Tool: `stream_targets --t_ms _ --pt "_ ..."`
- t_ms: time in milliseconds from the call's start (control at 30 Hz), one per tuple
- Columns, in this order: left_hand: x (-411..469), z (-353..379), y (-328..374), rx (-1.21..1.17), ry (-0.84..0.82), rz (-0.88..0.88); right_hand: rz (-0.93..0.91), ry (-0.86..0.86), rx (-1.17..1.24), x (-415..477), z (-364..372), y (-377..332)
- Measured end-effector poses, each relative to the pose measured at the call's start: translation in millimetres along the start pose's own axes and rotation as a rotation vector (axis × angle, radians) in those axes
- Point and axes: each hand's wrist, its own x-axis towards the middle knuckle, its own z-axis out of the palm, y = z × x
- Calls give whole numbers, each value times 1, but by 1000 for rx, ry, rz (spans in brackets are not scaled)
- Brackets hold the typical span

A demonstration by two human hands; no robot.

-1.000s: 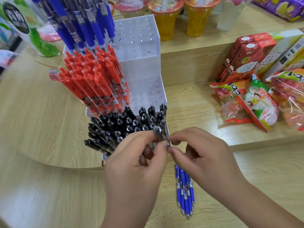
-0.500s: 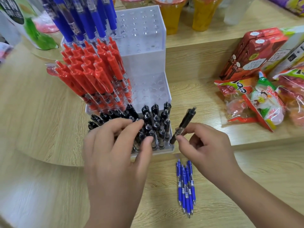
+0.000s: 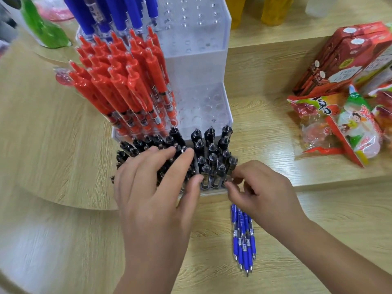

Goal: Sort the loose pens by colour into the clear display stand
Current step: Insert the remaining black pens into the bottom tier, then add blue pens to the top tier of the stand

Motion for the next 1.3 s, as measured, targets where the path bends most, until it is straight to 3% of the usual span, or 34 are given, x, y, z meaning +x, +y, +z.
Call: stream_targets --t_ms 100,300,400,467,533,667,733,867,1000,1200,1300 --pt "-1 1 0 -7 -1 1 -93 39 -10 -4 3 2" --pt "-4 0 0 28 43 52 -38 -1 -138 -4 -1 2" --pt "-18 -4 3 33 179 124 127 -17 -30 -19 -16 11" --pt "-44 2 6 -89 195 77 250 18 34 -43 -26 19" --pt "-72 21 11 -235 27 -94 413 -17 46 -72 -25 27" --pt "-120 93 11 -218 -641 -566 787 -341 29 -122 10 51" --pt "-132 125 9 -152 -776 -642 839 -448 5 -135 31 57" --pt "-133 157 11 -65 -858 -681 872 -469 -98 -135 60 64" --pt "-126 167 16 13 -854 -612 869 -462 -159 -121 74 67" --pt "-120 178 16 4 -875 -747 1094 -457 77 -111 76 72" --pt "-119 182 16 -20 -906 -812 1097 -478 90 -110 74 73"
